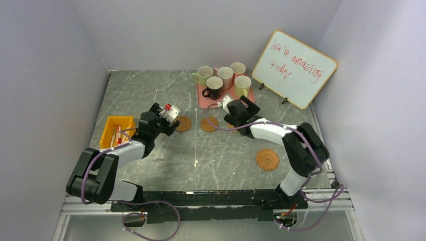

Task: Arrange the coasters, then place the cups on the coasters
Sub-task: Move the coaster to the center of the board.

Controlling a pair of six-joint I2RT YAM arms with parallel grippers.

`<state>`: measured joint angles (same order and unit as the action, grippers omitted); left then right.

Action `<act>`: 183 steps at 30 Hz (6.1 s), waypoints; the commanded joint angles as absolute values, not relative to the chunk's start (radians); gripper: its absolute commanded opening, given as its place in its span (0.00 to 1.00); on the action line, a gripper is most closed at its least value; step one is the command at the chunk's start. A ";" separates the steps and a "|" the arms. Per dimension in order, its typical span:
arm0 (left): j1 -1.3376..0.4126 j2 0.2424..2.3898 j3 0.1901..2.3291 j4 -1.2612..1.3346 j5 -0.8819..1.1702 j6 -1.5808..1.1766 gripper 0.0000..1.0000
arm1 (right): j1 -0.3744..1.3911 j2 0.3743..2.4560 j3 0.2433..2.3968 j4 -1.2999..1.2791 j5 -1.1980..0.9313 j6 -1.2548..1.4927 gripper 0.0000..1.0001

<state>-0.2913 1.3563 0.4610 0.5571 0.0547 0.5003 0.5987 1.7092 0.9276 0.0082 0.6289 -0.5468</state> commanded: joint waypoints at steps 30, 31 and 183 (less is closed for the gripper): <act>-0.287 1.327 0.454 0.597 0.054 0.495 0.96 | 0.595 1.775 0.920 0.048 0.610 -0.524 1.00; -0.288 1.326 0.454 0.598 0.054 0.495 0.96 | 0.594 1.776 0.922 0.046 0.608 -0.524 1.00; -0.288 1.348 0.451 0.613 0.050 0.505 0.96 | 0.207 1.664 0.820 0.035 0.372 -0.617 1.00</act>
